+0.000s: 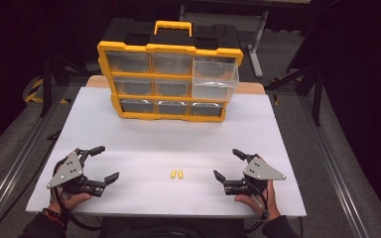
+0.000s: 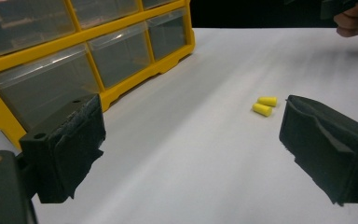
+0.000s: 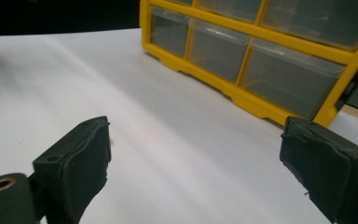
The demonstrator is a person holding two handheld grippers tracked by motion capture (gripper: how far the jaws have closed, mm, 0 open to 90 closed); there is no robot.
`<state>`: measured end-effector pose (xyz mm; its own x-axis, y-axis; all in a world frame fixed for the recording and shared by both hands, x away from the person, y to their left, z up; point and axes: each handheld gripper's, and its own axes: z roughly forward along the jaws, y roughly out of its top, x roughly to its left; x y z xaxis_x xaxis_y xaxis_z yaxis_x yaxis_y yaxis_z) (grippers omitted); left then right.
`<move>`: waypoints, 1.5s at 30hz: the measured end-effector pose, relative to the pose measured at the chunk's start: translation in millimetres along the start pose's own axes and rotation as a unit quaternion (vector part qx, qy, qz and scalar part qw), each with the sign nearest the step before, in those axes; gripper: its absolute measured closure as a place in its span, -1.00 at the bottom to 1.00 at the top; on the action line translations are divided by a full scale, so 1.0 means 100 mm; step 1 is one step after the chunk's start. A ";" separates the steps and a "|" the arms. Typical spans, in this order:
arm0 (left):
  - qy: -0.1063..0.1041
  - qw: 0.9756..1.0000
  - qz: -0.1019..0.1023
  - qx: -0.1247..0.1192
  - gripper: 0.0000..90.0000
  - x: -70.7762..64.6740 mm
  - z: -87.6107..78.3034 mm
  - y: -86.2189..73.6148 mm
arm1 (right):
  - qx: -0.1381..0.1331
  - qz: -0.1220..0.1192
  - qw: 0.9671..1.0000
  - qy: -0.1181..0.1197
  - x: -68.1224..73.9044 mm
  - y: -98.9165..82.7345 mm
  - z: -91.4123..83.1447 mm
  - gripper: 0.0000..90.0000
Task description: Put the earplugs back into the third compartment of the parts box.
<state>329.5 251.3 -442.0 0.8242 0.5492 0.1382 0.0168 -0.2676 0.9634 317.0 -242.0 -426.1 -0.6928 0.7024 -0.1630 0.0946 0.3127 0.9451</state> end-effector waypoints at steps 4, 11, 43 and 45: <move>-0.001 1.000 0.000 0.004 -0.83 0.00 0.01 -0.01 | 0.029 -0.005 0.999 0.028 0.01 -0.01 0.04 -0.82; -0.003 1.000 -0.005 0.005 -0.84 0.02 -0.04 -0.04 | 0.050 -0.012 0.997 0.053 -0.05 0.05 0.15 -0.76; 0.005 1.000 -0.016 0.023 -0.92 0.05 0.01 -0.12 | 0.204 -0.094 0.932 0.283 0.25 0.09 1.41 0.25; 0.004 1.000 -0.017 0.022 -0.92 0.05 0.01 -0.12 | 0.204 -0.091 0.933 0.283 0.25 0.09 1.41 0.30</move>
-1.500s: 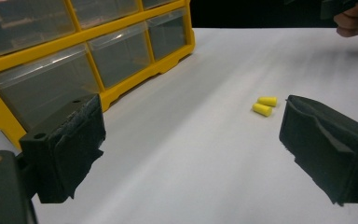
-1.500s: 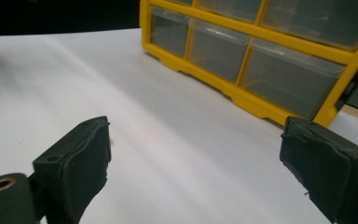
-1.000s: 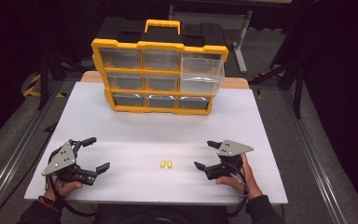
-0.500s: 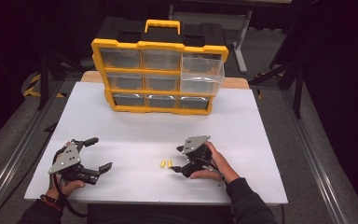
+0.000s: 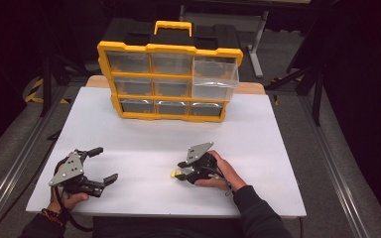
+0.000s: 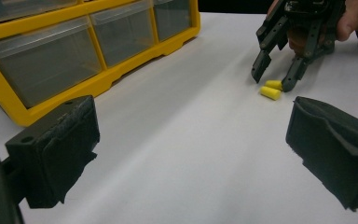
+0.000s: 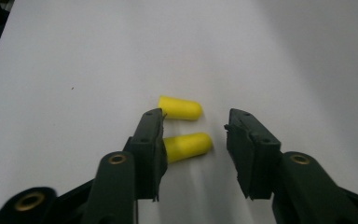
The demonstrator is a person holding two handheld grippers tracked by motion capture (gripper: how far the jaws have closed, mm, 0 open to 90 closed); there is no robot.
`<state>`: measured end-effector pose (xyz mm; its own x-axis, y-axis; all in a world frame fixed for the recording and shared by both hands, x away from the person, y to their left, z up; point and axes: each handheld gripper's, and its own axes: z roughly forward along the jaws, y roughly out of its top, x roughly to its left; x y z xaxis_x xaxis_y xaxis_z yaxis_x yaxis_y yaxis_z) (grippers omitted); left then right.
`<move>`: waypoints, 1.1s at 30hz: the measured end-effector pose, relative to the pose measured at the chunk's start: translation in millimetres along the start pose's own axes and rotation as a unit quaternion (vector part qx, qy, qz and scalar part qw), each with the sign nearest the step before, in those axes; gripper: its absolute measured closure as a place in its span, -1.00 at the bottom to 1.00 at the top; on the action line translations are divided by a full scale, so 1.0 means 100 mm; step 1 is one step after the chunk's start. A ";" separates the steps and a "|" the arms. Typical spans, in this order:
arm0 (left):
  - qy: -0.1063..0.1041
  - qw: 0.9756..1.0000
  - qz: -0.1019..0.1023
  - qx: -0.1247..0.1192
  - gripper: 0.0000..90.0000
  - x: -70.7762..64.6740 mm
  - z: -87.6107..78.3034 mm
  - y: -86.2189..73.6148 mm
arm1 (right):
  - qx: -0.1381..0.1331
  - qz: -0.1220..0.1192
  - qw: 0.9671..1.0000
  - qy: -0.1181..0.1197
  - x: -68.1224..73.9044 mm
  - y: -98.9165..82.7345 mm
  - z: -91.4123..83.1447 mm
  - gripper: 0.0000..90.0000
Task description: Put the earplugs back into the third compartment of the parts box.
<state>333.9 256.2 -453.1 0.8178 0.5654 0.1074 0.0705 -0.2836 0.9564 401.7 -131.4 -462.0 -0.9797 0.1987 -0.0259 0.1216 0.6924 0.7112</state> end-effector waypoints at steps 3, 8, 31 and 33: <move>-0.001 1.000 -0.001 0.000 -0.92 0.00 0.00 0.00 | -0.002 -0.003 1.000 0.004 0.01 0.00 0.00 0.52; -0.004 1.000 0.000 0.001 -0.92 0.01 -0.01 0.00 | 0.005 -0.023 1.000 -0.010 0.05 0.02 -0.01 0.57; -0.010 1.000 0.002 0.001 -0.92 0.00 0.00 0.00 | -0.113 -0.005 0.987 -0.115 0.14 0.08 -0.68 0.59; -0.010 1.000 0.002 0.001 -0.92 0.00 -0.01 0.00 | -0.119 -0.003 0.985 -0.123 0.14 0.08 -0.72 0.59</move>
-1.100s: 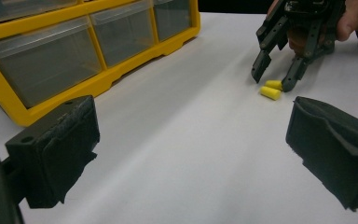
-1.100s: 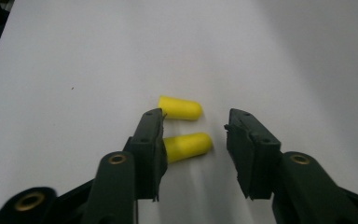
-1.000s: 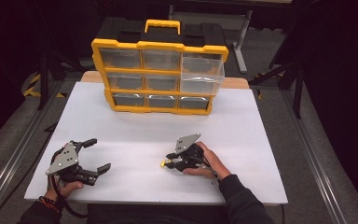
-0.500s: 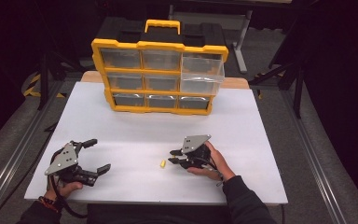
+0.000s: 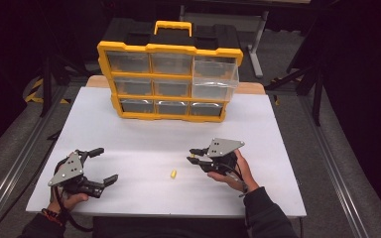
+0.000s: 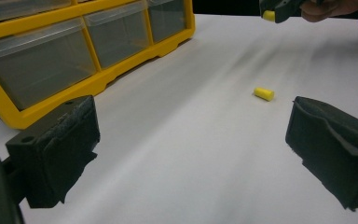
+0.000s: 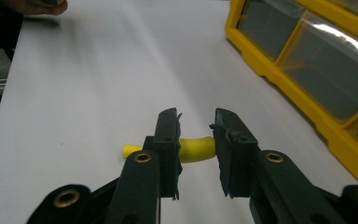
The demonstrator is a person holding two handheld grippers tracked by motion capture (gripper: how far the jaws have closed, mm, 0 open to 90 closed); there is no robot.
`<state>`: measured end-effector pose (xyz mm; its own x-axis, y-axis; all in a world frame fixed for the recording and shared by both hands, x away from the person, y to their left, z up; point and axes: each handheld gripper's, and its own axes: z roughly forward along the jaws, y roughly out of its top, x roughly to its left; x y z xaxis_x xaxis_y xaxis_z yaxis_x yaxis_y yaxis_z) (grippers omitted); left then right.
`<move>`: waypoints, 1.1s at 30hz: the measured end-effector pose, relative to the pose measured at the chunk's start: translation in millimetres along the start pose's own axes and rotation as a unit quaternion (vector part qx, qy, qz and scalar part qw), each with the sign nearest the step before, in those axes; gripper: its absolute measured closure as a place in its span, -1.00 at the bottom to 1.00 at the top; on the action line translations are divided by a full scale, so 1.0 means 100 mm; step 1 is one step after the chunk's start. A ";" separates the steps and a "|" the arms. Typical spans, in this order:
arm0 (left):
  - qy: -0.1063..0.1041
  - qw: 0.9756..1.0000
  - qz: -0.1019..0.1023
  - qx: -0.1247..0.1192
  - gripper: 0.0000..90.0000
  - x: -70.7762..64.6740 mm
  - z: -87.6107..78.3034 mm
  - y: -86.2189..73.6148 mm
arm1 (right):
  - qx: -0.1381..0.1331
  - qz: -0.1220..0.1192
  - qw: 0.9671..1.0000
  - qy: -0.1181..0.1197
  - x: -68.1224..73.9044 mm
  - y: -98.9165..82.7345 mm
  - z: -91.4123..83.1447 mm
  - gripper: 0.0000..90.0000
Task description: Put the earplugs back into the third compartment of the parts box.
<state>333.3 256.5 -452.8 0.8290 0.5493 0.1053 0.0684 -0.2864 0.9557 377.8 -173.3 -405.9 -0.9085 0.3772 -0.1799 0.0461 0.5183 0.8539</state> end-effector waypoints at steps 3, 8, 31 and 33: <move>0.000 1.000 0.000 -0.001 -0.92 0.00 0.00 0.00 | -0.008 0.002 1.000 -0.011 -0.01 0.02 -0.05 0.59; 0.000 1.000 -0.001 -0.003 -0.92 0.00 0.00 0.00 | -0.028 -0.004 0.999 -0.036 -0.01 0.08 -0.19 0.59; 0.002 1.000 -0.002 0.002 -0.91 0.00 0.02 -0.02 | -0.098 -0.016 0.987 -0.127 -0.25 0.51 -0.74 0.58; 0.002 1.000 -0.003 0.002 -0.91 0.00 0.02 -0.02 | -0.105 -0.016 0.985 -0.136 -0.30 0.58 -0.79 0.58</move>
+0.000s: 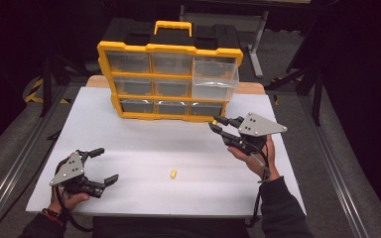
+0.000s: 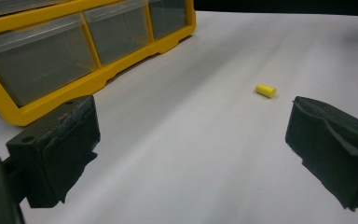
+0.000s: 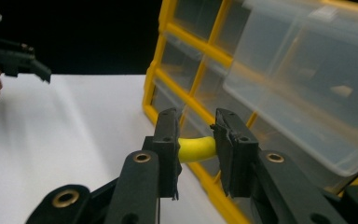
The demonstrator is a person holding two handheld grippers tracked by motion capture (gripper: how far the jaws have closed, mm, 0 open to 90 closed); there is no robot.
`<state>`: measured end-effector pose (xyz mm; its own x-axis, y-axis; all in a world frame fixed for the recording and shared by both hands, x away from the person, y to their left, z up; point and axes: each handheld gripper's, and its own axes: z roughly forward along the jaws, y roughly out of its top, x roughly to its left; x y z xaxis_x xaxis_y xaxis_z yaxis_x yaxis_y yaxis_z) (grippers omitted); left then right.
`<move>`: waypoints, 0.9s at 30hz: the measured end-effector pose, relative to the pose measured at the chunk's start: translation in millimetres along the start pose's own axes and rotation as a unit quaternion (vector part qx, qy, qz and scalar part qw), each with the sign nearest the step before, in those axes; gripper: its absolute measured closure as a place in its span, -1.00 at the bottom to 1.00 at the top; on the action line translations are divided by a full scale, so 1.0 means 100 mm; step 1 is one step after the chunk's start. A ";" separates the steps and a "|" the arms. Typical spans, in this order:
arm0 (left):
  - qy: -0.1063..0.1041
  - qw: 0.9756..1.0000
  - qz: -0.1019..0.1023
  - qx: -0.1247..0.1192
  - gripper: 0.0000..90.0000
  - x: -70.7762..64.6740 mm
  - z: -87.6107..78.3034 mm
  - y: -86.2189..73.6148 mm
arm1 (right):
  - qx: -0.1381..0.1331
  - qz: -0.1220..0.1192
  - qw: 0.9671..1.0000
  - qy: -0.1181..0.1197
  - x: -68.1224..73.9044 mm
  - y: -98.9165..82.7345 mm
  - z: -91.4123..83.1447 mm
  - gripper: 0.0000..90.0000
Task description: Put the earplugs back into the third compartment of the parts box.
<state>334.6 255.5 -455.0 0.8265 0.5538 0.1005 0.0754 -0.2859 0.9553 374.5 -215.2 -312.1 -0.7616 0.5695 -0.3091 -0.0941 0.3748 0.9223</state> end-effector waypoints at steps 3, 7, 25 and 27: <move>0.000 1.000 0.000 -0.002 -0.91 0.00 0.00 0.00 | -0.010 0.001 1.000 -0.008 -0.08 0.12 -0.05 0.58; -0.001 1.000 0.000 -0.002 -0.91 0.00 0.00 0.00 | -0.010 0.001 1.000 -0.018 -0.16 0.24 -0.08 0.58; 0.002 1.000 0.000 -0.004 -0.90 0.00 -0.02 0.00 | -0.030 0.000 0.996 -0.078 -0.58 0.80 -0.04 0.57; 0.002 1.000 -0.001 -0.004 -0.89 0.00 -0.02 0.00 | -0.023 0.005 0.996 -0.087 -0.66 0.84 0.01 0.57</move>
<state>333.8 257.1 -454.6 0.8240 0.5579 0.0990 0.0731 -0.2779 0.9578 417.5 -221.0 -214.1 -0.6400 0.6928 -0.3323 -0.1201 0.3370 0.9338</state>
